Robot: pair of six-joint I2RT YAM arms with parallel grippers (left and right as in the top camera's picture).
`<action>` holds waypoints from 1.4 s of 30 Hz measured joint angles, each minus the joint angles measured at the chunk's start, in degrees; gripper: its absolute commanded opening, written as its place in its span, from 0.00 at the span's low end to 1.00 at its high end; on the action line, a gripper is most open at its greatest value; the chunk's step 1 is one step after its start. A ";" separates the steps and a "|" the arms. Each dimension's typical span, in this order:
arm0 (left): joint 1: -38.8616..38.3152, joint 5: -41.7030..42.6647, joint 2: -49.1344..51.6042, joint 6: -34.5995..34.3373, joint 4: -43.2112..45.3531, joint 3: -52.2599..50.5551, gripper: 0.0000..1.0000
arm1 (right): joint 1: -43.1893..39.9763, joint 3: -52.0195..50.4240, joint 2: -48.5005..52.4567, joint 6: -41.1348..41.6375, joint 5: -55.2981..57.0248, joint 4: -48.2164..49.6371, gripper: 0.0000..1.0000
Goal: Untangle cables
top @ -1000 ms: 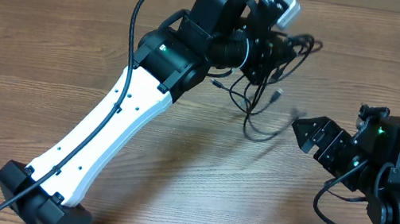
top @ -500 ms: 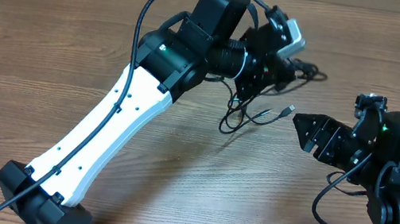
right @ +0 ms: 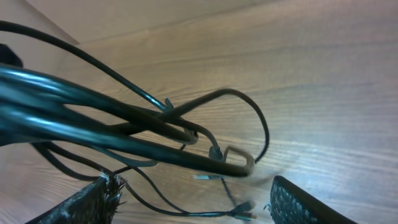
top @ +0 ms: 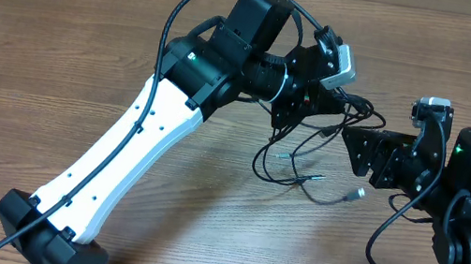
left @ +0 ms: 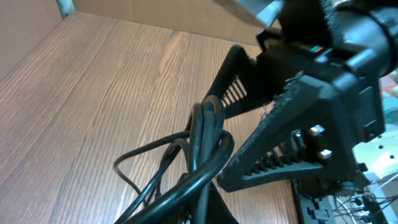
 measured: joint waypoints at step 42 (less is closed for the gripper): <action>-1.64 -2.73 0.00 15.04 -8.04 0.02 0.73 | 0.04 0.00 -1.79 -29.46 -14.51 4.50 0.04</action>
